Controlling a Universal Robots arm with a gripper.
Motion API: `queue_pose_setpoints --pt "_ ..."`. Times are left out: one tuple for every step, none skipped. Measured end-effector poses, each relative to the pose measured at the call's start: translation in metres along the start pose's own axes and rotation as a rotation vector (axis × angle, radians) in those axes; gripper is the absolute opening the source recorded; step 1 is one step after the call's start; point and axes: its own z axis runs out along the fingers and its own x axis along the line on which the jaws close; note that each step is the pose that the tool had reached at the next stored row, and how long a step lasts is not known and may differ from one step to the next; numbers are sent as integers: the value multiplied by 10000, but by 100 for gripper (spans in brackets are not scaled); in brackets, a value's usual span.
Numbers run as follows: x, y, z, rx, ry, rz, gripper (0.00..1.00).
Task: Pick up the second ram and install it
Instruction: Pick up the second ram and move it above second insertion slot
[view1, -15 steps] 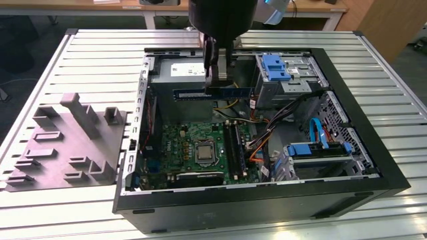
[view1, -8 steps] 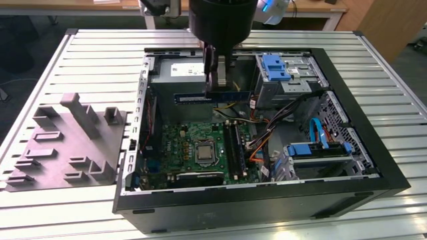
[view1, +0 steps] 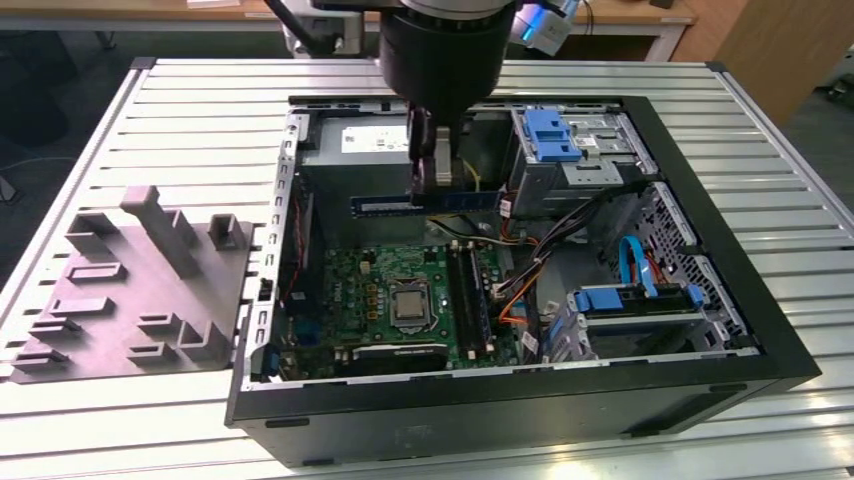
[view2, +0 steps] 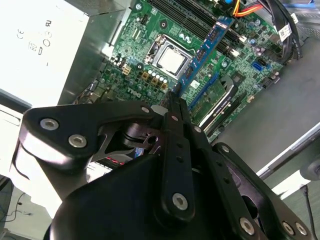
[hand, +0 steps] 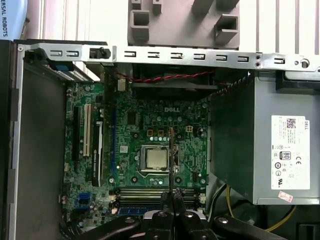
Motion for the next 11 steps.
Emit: queue_pose_setpoints --pt "-4 -5 4 0 -7 -1 12" --pt "-9 -11 8 0 -11 0 12" --pt "-14 -19 12 0 -15 0 12" --pt "-16 -25 20 0 -17 0 12" --pt "-16 -32 32 0 -18 0 12" --pt "-16 -37 47 0 -18 -1 12" --pt "-15 -42 64 -1 -16 0 12" --pt "-14 -47 82 0 -17 0 12" --pt "-14 -52 97 0 -17 0 12" --pt "-13 -57 109 0 -17 0 12" --pt "-13 -64 114 -1 -16 -1 12"
